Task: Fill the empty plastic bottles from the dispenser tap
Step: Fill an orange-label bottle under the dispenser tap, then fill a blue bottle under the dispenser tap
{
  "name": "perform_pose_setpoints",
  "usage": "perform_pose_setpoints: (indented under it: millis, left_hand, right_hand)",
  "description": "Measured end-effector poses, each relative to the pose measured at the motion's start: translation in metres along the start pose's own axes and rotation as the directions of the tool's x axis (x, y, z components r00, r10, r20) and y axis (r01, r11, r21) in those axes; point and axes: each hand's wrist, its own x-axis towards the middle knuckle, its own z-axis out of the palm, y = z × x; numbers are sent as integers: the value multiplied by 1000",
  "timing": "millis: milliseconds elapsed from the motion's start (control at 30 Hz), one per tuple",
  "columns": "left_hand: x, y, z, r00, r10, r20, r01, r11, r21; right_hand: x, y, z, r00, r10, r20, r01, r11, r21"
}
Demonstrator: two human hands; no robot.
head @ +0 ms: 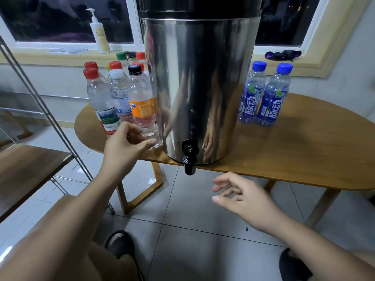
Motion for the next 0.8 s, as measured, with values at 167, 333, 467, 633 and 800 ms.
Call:
perform_pose_setpoints:
  millis: [167,333,467,633,800]
  left_hand:
    - [-26,2,7,982,-9,191,6,1000,17]
    - [-45,3,13,932,17,361,-35,999,41]
    - [-54,2,22,898,31,439,-74,994,82]
    - [-63,-1,35,854,27,519,-90,991,97]
    - [-70,0,49,821,32,570,-106,989,98]
  right_hand:
    - [18,-3,-30,975,-30,-219,44,997,57]
    - [49,-5,-78,906,26,-422,24,993,113]
    - [87,10,-119,836,108,-537,-93,994,55]
    - [137,31,-167,699,187,-690,-242,970,18]
    - [174,37,-196,704,219,-676,-264,964,37]
